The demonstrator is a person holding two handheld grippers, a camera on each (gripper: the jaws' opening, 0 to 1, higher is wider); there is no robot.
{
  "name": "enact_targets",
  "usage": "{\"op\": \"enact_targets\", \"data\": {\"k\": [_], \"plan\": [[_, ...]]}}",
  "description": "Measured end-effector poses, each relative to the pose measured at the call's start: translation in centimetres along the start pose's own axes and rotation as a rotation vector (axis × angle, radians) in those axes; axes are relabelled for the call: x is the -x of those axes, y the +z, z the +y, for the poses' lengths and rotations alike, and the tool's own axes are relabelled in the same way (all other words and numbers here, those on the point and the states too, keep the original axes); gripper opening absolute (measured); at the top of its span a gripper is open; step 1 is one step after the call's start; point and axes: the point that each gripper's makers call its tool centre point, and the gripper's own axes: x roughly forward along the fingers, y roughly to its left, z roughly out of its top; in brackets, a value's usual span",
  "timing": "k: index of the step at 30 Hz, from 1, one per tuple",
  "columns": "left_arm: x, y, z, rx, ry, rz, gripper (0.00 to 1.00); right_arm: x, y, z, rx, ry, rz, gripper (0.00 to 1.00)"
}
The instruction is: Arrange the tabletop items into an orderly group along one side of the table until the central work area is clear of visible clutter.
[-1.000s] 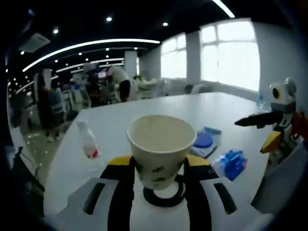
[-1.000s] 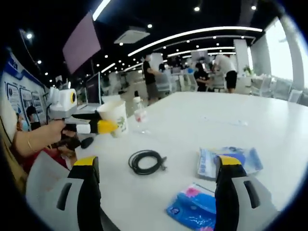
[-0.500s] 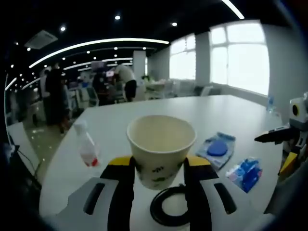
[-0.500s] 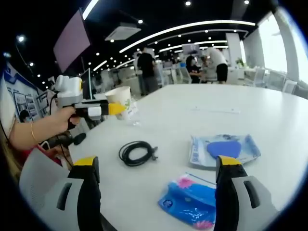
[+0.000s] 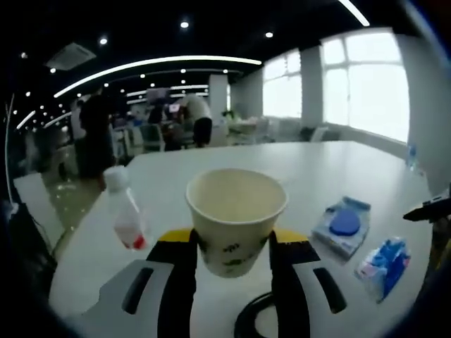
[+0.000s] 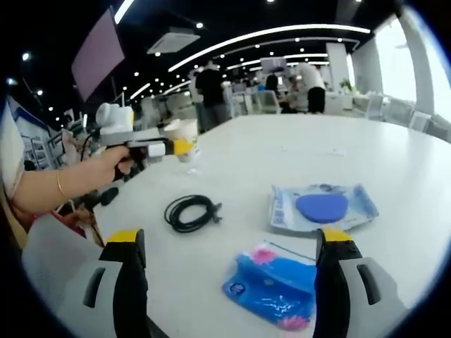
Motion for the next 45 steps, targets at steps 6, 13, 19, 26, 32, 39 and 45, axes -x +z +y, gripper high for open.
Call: {"op": "enact_targets", "data": {"k": [6, 13, 19, 26, 32, 39, 45], "plan": [[-2.3, -0.9, 1.6, 0.049, 0.047, -0.012, 0.38, -0.1, -0.4, -0.3, -0.023, -0.006, 0.013, 0.99], [-4.6, -2.4, 3.2, 0.074, 0.088, 0.003, 0.38, -0.4, -0.6, -0.9, -0.026, -0.019, 0.024, 0.99], [-5.8, -3.6, 3.8, 0.066, 0.1, 0.024, 0.38, -0.4, -0.7, -1.4, -0.037, -0.034, 0.029, 0.99], [-6.4, -4.8, 4.1, 0.078, 0.107, 0.024, 0.38, -0.5, -1.3, -1.6, -0.085, -0.031, 0.044, 0.99], [-6.9, -5.8, 4.5, 0.077, 0.113, 0.047, 0.38, -0.6, -1.5, -1.6, -0.084, -0.032, 0.056, 0.99], [-7.3, -6.9, 4.4, 0.078, 0.121, 0.065, 0.38, -0.7, -1.6, -1.7, -0.087, -0.036, 0.06, 0.99], [-7.6, -7.3, 4.8, 0.09, 0.126, 0.063, 0.38, -0.8, -1.7, -1.6, -0.093, -0.031, 0.064, 0.99]]}}
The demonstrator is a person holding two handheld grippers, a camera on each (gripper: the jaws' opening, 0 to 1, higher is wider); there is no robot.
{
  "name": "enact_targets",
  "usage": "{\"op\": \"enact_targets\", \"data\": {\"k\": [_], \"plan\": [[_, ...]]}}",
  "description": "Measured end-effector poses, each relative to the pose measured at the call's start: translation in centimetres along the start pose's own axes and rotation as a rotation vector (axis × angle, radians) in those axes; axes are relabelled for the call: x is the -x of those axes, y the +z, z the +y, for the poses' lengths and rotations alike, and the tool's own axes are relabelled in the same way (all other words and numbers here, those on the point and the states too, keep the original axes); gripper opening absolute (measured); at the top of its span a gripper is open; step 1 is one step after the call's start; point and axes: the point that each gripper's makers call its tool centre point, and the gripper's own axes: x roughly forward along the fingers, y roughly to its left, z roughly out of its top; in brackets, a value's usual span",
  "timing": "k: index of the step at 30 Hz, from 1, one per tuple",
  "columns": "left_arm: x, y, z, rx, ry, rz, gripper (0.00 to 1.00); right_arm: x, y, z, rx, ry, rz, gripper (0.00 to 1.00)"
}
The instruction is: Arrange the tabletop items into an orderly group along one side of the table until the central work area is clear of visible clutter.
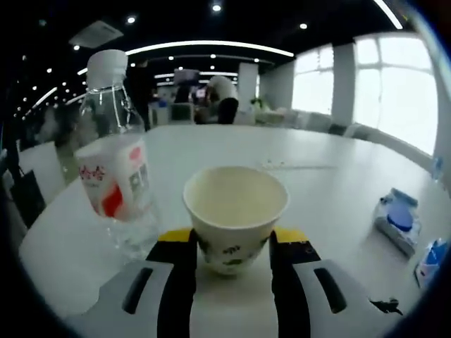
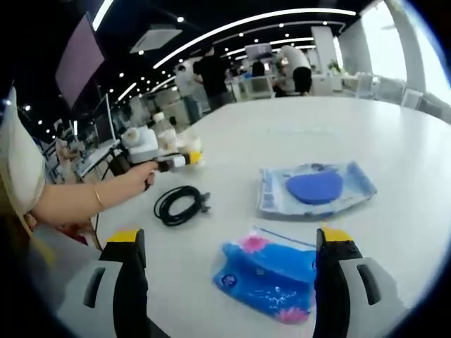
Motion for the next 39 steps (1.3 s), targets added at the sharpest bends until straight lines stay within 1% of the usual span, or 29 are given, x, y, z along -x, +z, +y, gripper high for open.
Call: {"op": "enact_targets", "data": {"k": [4, 9, 11, 13, 18, 20, 21, 22, 24, 26, 27, 28, 31, 32, 33, 36, 39], "plan": [[-0.1, 0.1, 0.1, -0.014, -0.002, -0.006, 0.39, -0.1, -0.2, 0.1, 0.001, 0.006, 0.011, 0.99], [0.1, -0.2, 0.2, -0.013, 0.001, 0.002, 0.39, -0.1, -0.4, 0.4, -0.002, 0.015, 0.019, 0.99], [0.2, -0.2, 0.4, -0.011, 0.012, 0.003, 0.43, -0.1, -0.4, 0.4, 0.002, 0.015, 0.021, 0.99], [0.5, 0.1, 0.4, 0.019, 0.008, -0.011, 0.46, -0.1, -0.4, 0.5, 0.004, 0.015, 0.021, 0.99], [1.4, 0.9, 0.1, 0.011, -0.013, -0.016, 0.5, 0.1, 0.0, 0.3, -0.007, 0.011, 0.004, 1.0], [1.9, 1.2, -0.3, 0.013, -0.035, -0.014, 0.5, 0.1, 0.2, 0.1, -0.018, 0.005, -0.007, 1.0], [2.4, 1.5, -0.6, 0.024, -0.05, -0.014, 0.51, 0.1, 0.2, -0.3, -0.013, -0.008, -0.005, 1.0], [2.8, 1.6, -0.8, 0.016, -0.058, -0.013, 0.52, 0.2, 0.2, -0.4, -0.012, -0.013, -0.003, 1.0], [3.6, 2.0, -0.9, 0.0, -0.064, -0.017, 0.55, 0.3, 0.3, -0.5, -0.027, -0.013, -0.009, 1.0], [4.2, 2.1, -1.1, -0.011, -0.084, -0.008, 0.57, 0.4, 0.5, -0.5, -0.038, -0.007, -0.02, 1.0], [4.4, 2.2, -1.1, -0.014, -0.082, -0.005, 0.6, 0.5, 0.6, -0.4, -0.041, -0.005, -0.023, 1.0], [4.8, 2.3, -1.4, -0.014, -0.1, 0.009, 0.63, 0.5, 0.7, -0.4, -0.043, -0.005, -0.027, 1.0], [5.5, 2.8, -1.5, -0.005, -0.105, 0.001, 0.73, 0.6, 1.1, -0.6, -0.042, -0.007, -0.04, 1.0], [5.8, 2.8, -1.5, -0.006, -0.104, 0.004, 0.76, 0.8, 1.5, -0.8, -0.042, -0.003, -0.05, 1.0], [6.2, 2.6, -1.6, -0.012, -0.104, 0.024, 0.77, 0.8, 1.8, -0.8, -0.04, 0.002, -0.053, 1.0], [7.3, 2.8, -1.8, -0.036, -0.115, 0.028, 0.79, 1.1, 2.5, -1.0, -0.017, 0.006, -0.064, 1.0], [8.4, 3.2, -2.0, -0.041, -0.121, 0.025, 0.84, 1.3, 3.0, -1.1, 0.017, 0.012, -0.058, 1.0]]}}
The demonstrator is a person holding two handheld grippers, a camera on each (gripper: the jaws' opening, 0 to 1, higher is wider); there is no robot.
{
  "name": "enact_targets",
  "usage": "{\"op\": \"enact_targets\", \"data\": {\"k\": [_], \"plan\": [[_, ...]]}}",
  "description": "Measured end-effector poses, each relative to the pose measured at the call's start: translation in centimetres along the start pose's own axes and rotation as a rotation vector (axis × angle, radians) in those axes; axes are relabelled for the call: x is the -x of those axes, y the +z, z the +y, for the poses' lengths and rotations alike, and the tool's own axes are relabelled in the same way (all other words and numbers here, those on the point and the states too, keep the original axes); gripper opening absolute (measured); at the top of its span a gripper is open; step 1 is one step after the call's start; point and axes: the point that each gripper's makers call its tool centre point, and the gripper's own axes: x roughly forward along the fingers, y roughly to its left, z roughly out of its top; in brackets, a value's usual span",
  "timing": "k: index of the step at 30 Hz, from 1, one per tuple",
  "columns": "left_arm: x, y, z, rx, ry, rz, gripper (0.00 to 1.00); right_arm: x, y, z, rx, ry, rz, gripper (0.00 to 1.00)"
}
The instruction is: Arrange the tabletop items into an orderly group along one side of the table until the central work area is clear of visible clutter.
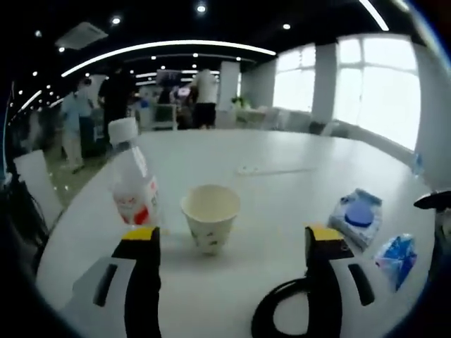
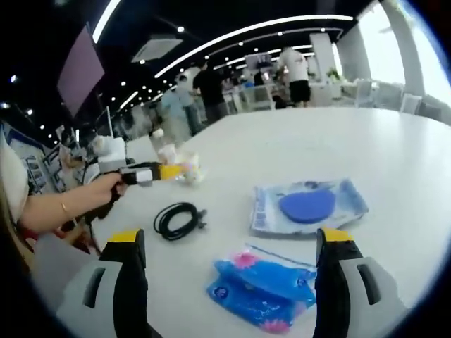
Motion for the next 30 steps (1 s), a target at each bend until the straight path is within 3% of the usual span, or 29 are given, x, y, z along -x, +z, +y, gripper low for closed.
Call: {"op": "enact_targets", "data": {"k": [7, 11, 16, 20, 30], "plan": [[2.2, 1.0, -1.5, -0.002, -0.024, -0.011, 0.99, 0.2, 0.7, 0.1, 0.066, 0.03, 0.01, 1.0], [3.0, 0.7, -2.6, -0.059, -0.047, 0.031, 0.99, 0.4, 1.1, -0.1, 0.075, 0.036, 0.006, 1.0], [4.0, 0.9, -3.2, -0.038, -0.043, 0.027, 0.99, 0.8, 2.1, -0.4, 0.039, 0.063, -0.018, 1.0], [4.9, 0.7, -4.8, -0.062, -0.064, 0.047, 0.99, 1.0, 3.0, -0.9, 0.008, 0.083, -0.044, 1.0], [5.1, 0.1, -8.7, -0.045, -0.126, 0.062, 0.99, 0.7, 2.9, -3.7, 0.014, 0.055, -0.032, 1.0]]}}
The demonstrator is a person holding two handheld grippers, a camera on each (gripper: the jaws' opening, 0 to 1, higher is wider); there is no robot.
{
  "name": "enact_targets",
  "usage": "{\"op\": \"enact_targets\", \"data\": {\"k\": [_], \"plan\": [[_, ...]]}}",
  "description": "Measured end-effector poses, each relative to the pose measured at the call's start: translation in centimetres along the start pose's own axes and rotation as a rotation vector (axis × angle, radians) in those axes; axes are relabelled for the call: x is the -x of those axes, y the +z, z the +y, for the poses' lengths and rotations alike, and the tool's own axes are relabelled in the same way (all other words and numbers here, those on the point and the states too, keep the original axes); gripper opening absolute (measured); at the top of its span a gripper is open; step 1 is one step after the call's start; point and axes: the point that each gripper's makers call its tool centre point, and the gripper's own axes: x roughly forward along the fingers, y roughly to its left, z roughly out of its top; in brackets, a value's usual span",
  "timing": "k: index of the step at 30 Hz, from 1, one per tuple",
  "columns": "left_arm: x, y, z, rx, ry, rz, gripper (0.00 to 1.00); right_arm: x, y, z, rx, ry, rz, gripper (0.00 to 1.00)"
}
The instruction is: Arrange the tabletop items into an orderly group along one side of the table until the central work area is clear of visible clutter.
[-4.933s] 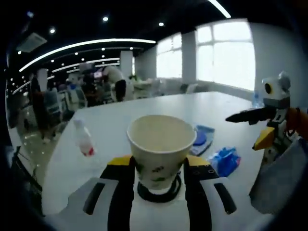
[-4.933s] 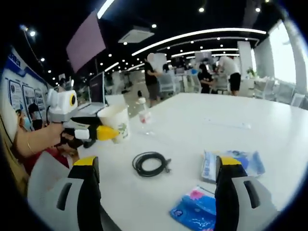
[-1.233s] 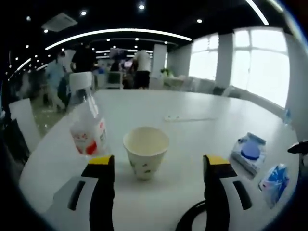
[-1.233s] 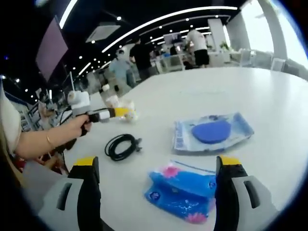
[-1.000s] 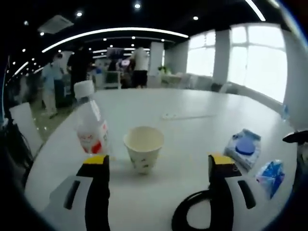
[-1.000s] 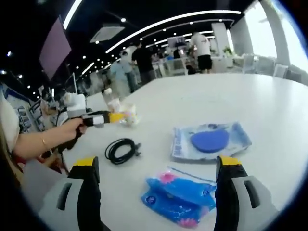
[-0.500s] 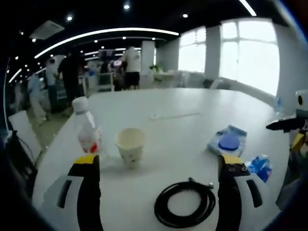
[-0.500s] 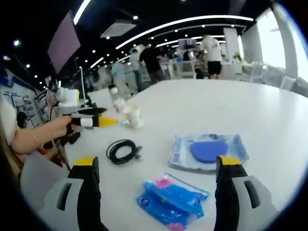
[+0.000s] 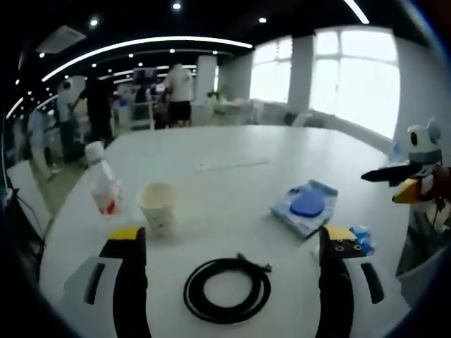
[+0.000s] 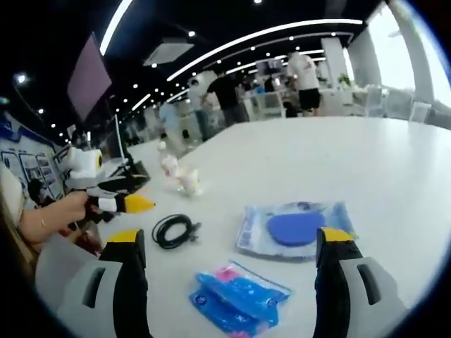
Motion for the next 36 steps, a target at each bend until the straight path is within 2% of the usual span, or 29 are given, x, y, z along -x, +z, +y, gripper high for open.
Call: {"op": "enact_targets", "data": {"k": [4, 10, 17, 22, 28, 31, 36], "plan": [[-0.4, -0.1, -1.6, -0.005, -0.032, 0.005, 0.99, -0.1, -0.2, -1.4, 0.003, -0.02, 0.009, 1.0], [-1.5, -0.2, -2.3, 0.001, -0.035, 0.016, 0.98, -0.4, -0.1, -3.4, -0.029, -0.035, 0.008, 1.0], [-2.9, 0.2, -3.9, -0.013, -0.058, 0.01, 0.96, -1.3, 0.2, -6.2, -0.043, -0.066, -0.007, 1.0], [-4.0, -0.2, -4.8, 0.012, -0.083, 0.028, 0.94, -2.3, -0.5, -8.3, -0.053, -0.085, 0.003, 1.0], [-5.9, -1.0, -5.7, -0.006, -0.105, 0.052, 0.91, -3.6, -1.6, -10.7, -0.048, -0.107, 0.023, 0.99], [-6.5, -1.3, -6.2, -0.016, -0.111, 0.058, 0.9, -4.0, -2.2, -11.9, -0.039, -0.138, 0.03, 0.93], [-7.6, -2.3, -6.7, -0.03, -0.12, 0.08, 0.83, -4.9, -3.2, -13.7, -0.043, -0.163, 0.029, 0.88]]}}
